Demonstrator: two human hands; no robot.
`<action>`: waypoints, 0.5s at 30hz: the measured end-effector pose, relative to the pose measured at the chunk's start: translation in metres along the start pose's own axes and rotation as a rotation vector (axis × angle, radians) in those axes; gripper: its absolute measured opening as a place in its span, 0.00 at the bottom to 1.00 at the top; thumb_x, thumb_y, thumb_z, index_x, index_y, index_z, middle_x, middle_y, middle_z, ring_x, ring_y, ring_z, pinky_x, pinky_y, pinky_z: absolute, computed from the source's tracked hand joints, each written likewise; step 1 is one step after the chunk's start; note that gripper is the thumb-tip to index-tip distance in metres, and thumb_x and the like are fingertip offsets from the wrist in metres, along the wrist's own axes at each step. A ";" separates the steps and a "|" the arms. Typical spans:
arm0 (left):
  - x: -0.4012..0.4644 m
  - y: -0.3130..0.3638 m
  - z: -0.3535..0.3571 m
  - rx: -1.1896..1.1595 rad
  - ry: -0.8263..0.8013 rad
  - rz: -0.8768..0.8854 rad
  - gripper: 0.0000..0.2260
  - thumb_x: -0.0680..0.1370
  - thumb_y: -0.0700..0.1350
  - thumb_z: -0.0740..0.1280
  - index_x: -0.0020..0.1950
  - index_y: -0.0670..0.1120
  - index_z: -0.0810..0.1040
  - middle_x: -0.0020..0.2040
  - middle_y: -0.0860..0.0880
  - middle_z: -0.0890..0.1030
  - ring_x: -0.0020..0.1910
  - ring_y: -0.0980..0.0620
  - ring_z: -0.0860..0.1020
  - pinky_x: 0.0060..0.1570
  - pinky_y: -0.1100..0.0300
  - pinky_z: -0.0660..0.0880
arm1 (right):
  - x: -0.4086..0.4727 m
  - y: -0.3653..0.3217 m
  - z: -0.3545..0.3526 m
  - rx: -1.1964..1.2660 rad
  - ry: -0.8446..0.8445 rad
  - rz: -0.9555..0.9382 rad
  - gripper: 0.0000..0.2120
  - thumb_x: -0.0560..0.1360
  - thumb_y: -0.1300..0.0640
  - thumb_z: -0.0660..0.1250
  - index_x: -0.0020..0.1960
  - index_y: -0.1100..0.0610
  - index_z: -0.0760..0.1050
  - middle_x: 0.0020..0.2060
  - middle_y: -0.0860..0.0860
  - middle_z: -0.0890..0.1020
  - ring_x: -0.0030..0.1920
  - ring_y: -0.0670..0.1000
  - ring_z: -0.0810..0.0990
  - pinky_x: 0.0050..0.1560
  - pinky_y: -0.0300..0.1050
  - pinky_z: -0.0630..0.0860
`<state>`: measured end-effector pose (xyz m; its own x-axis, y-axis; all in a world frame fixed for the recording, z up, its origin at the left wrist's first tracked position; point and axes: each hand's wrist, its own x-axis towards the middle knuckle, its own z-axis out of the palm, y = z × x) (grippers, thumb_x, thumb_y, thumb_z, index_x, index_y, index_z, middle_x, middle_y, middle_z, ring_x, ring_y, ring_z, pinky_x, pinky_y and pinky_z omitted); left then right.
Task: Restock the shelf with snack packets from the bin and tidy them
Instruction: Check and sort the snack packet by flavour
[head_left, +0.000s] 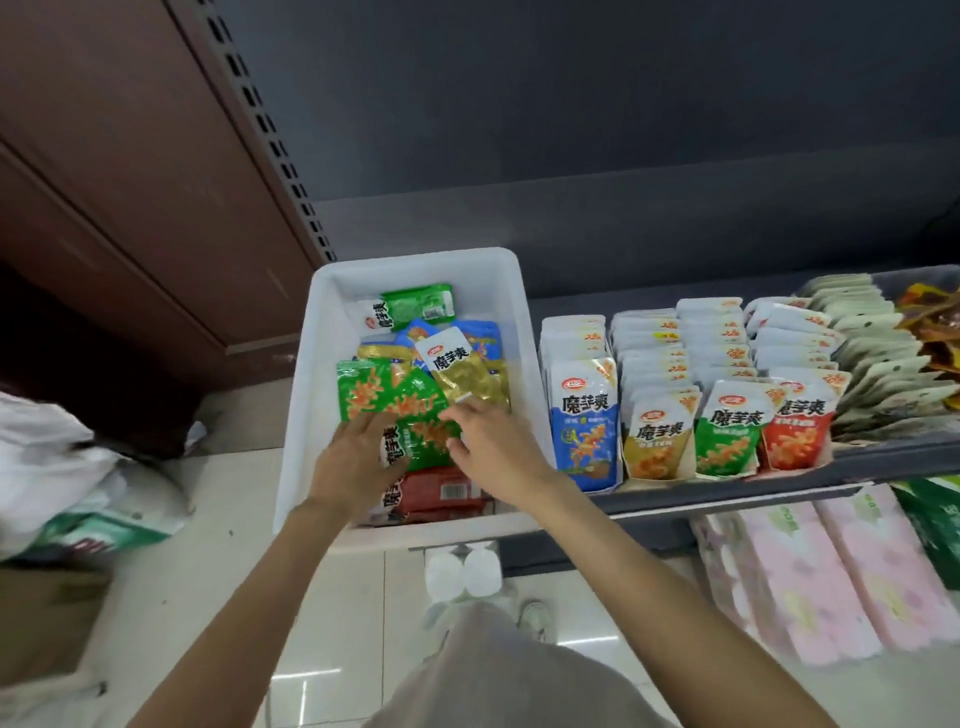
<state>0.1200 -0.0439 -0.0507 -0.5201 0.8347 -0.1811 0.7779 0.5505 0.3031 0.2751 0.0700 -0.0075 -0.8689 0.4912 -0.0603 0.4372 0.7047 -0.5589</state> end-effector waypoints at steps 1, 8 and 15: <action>0.004 0.001 0.000 0.018 -0.011 0.035 0.26 0.75 0.50 0.69 0.71 0.51 0.66 0.69 0.49 0.69 0.69 0.47 0.65 0.67 0.53 0.64 | 0.016 0.001 0.008 -0.072 -0.041 0.042 0.19 0.79 0.57 0.60 0.69 0.58 0.67 0.67 0.55 0.70 0.67 0.54 0.68 0.64 0.48 0.68; 0.027 0.005 0.014 0.268 -0.150 0.182 0.26 0.79 0.55 0.59 0.75 0.51 0.58 0.76 0.54 0.55 0.75 0.52 0.54 0.72 0.51 0.59 | 0.092 0.028 0.045 -0.442 -0.093 0.319 0.23 0.79 0.58 0.61 0.70 0.66 0.59 0.69 0.66 0.63 0.69 0.63 0.65 0.64 0.52 0.69; 0.030 0.009 0.008 0.124 -0.162 0.143 0.23 0.79 0.53 0.61 0.73 0.52 0.64 0.74 0.53 0.63 0.71 0.52 0.62 0.69 0.52 0.63 | 0.083 0.005 0.025 -0.395 0.018 0.308 0.14 0.78 0.67 0.57 0.63 0.65 0.68 0.52 0.59 0.80 0.52 0.59 0.80 0.46 0.50 0.75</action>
<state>0.1143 -0.0138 -0.0613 -0.3458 0.8908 -0.2949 0.8822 0.4157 0.2212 0.1995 0.1013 -0.0354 -0.6829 0.7135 -0.1569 0.7305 0.6637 -0.1609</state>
